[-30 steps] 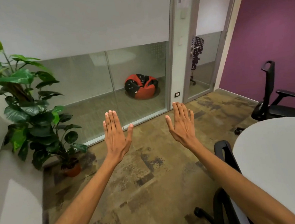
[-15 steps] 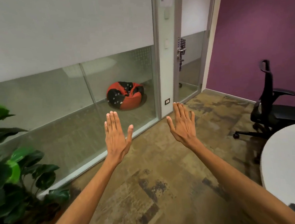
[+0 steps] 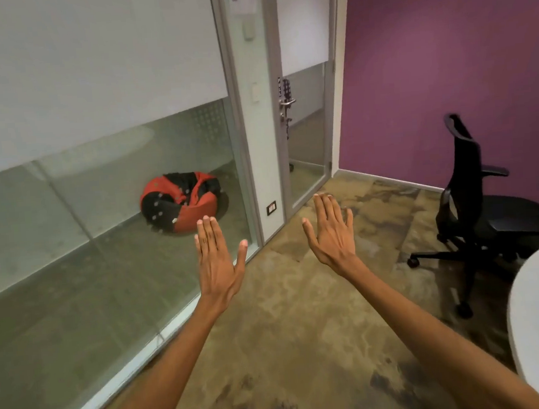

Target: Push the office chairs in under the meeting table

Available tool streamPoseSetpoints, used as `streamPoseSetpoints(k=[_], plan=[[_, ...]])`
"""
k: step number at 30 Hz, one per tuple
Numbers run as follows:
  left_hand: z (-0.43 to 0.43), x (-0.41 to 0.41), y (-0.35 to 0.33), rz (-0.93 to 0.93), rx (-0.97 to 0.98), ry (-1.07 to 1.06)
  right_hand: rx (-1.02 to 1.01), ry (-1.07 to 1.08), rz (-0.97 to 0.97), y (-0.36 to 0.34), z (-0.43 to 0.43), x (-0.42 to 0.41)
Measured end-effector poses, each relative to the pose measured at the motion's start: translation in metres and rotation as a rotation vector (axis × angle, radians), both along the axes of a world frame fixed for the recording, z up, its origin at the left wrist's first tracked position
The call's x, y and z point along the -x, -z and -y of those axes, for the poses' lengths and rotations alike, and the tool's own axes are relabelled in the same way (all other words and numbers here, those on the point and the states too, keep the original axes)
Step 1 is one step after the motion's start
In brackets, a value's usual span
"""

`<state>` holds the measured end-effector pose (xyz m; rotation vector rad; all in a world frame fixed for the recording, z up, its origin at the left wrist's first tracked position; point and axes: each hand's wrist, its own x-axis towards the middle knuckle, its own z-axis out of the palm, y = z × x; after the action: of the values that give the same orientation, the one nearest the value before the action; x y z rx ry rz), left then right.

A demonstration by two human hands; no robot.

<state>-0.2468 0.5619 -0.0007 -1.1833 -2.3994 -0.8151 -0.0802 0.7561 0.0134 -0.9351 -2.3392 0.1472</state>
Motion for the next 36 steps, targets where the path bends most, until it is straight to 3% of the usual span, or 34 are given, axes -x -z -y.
streamPoseSetpoints(k=[13, 25, 36], plan=[[-0.284, 0.153, -0.006, -0.002, 0.002, 0.108, 0.018, 0.155, -0.004, -0.020, -0.262, 0.112], [-0.561, 0.312, -0.005, -0.041, 0.055, 0.389, 0.034, 0.433, -0.016, -0.018, -0.490, 0.218], [-0.774, 0.345, 0.002, 0.002, 0.072, 0.646, 0.034, 0.726, -0.033, -0.019, -0.650, 0.222]])
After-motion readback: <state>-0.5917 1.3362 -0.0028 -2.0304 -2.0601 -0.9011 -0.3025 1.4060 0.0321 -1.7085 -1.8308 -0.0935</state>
